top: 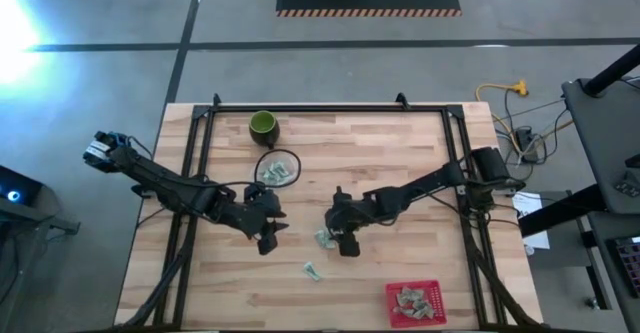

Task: Pick and place items into bin
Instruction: Put the green stevia packet into the red basket, then put the green stevia packet into the transparent bin

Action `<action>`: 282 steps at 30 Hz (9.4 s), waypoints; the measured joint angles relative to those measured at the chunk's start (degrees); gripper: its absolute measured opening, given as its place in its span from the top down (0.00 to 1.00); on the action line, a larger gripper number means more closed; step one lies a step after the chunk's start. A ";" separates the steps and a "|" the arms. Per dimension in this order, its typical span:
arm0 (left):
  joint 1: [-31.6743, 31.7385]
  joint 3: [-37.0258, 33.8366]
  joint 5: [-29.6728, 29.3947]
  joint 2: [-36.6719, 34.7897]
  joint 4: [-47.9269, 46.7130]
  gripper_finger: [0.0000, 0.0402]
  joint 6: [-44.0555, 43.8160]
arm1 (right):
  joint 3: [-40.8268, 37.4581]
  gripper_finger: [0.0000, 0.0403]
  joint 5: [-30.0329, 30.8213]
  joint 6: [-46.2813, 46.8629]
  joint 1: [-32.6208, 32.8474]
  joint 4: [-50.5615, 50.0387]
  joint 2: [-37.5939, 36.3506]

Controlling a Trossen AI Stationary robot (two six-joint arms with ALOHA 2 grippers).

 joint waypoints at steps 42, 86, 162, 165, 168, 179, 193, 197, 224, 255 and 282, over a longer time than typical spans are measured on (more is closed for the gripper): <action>-0.24 -0.21 -0.02 0.00 0.28 0.71 0.00 | 0.96 0.76 -2.01 -0.42 -0.27 0.49 4.42; -0.25 -0.52 -1.97 0.00 2.63 0.71 2.95 | -0.49 0.98 -10.45 7.81 11.61 -39.48 -30.11; 5.55 8.39 9.07 30.18 10.64 0.71 71.89 | -3.65 0.75 33.02 42.23 38.77 -32.14 -45.42; 5.82 9.00 10.51 30.21 10.53 0.71 71.45 | -3.75 0.75 33.17 42.20 38.77 -32.26 -44.73; 6.16 9.88 13.08 30.21 10.53 0.71 65.82 | -3.81 0.75 34.10 42.19 38.77 -32.28 -44.02; 7.20 10.41 15.07 32.70 12.29 0.71 60.19 | -4.07 0.79 36.30 38.48 38.70 -32.70 -43.30; 7.59 15.16 14.88 38.69 9.52 0.71 64.91 | -4.09 0.81 36.93 38.87 38.77 -32.85 -43.30; 8.00 15.13 15.18 38.66 7.44 0.71 64.36 | -4.19 0.81 37.49 39.03 38.77 -32.87 -43.30; 11.08 16.01 18.97 32.85 -1.60 0.71 15.78 | -4.63 0.83 37.49 37.72 38.70 -33.26 -43.30; 13.53 16.01 24.44 37.70 4.26 0.66 -16.59 | -4.72 0.83 34.45 33.06 38.92 -33.63 -43.23; 13.20 15.88 20.24 38.36 3.99 0.77 -11.39 | -4.94 0.83 35.84 33.20 38.87 -33.55 -43.25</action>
